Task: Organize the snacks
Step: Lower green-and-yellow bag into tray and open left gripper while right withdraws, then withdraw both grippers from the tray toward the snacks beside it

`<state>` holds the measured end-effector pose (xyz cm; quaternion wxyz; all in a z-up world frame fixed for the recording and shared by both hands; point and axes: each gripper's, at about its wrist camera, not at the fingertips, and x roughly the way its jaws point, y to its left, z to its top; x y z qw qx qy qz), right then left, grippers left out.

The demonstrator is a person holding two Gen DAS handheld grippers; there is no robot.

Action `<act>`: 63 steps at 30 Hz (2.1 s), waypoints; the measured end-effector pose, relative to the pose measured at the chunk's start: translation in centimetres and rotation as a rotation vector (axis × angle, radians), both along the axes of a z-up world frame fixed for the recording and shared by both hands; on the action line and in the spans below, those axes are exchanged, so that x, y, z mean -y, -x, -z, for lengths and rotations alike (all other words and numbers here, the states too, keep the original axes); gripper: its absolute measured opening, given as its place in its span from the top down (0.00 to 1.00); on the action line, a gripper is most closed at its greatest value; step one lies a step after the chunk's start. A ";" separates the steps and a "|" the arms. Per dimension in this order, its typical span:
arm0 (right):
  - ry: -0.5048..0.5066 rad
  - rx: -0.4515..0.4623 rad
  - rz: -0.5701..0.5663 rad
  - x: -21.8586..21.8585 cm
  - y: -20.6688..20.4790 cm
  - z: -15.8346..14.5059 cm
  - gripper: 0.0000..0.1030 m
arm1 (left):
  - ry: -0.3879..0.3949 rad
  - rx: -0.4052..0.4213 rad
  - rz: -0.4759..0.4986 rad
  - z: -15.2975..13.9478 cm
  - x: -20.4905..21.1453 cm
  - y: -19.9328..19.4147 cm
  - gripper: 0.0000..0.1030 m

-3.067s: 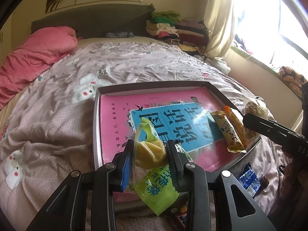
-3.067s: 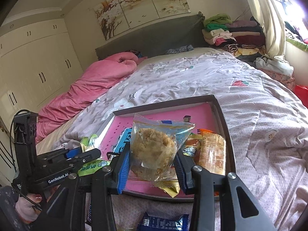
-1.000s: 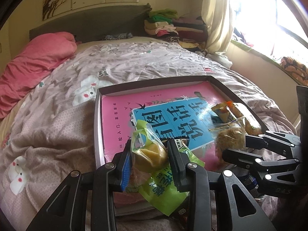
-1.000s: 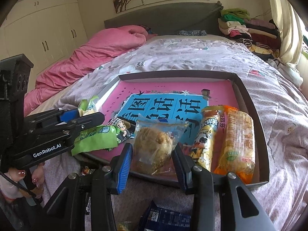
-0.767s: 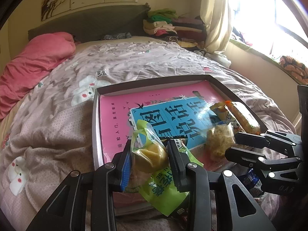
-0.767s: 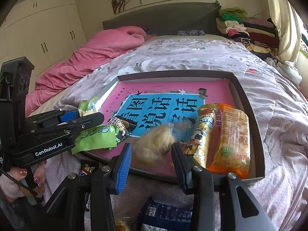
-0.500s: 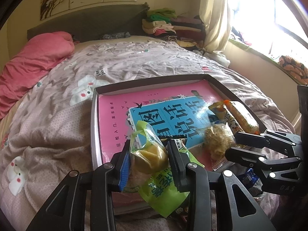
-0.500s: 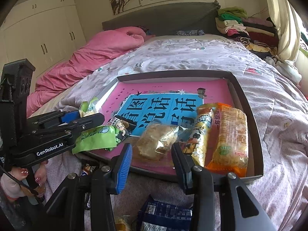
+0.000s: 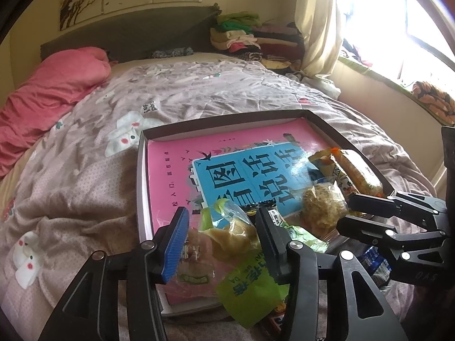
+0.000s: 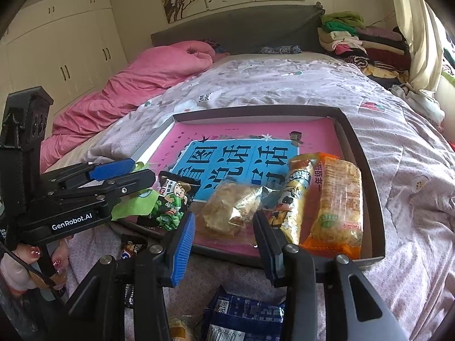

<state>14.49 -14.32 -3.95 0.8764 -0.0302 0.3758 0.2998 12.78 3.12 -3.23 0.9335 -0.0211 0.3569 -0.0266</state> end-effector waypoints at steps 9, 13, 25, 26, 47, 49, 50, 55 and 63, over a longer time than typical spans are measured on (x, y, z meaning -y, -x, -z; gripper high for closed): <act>-0.008 -0.001 0.009 0.3 -0.1 -0.1 0.59 | -0.023 -0.007 -0.026 0.2 -0.5 -0.2 0.40; -0.009 0.006 0.014 0.4 0.0 -0.3 0.59 | -0.019 -0.010 -0.033 0.3 -0.7 -0.2 0.37; -0.029 0.022 0.045 1.4 -0.2 -0.9 0.56 | -0.055 -0.005 -0.061 0.5 -0.7 -0.4 0.27; -0.031 0.024 0.048 1.5 -0.2 -0.9 0.56 | -0.056 -0.010 -0.059 0.6 -0.7 -0.4 0.27; -0.099 0.013 0.130 4.4 -1.0 -1.9 0.49 | 0.070 -0.034 -0.048 -0.2 -1.8 -0.2 0.24; -0.105 0.011 0.135 4.6 -1.0 -2.0 0.48 | 0.080 -0.028 -0.046 -0.5 -1.9 0.0 0.24; -0.107 0.013 0.138 4.8 -1.0 -2.0 0.48 | 0.080 -0.024 -0.047 -0.6 -2.0 0.1 0.24; -0.113 0.019 0.141 5.0 -0.9 -2.3 0.47 | 0.080 0.006 -0.047 -1.7 -2.2 0.7 0.23; -0.135 0.029 0.172 6.1 -1.0 -3.0 0.45 | 0.087 0.038 -0.060 -2.7 -3.0 1.4 0.23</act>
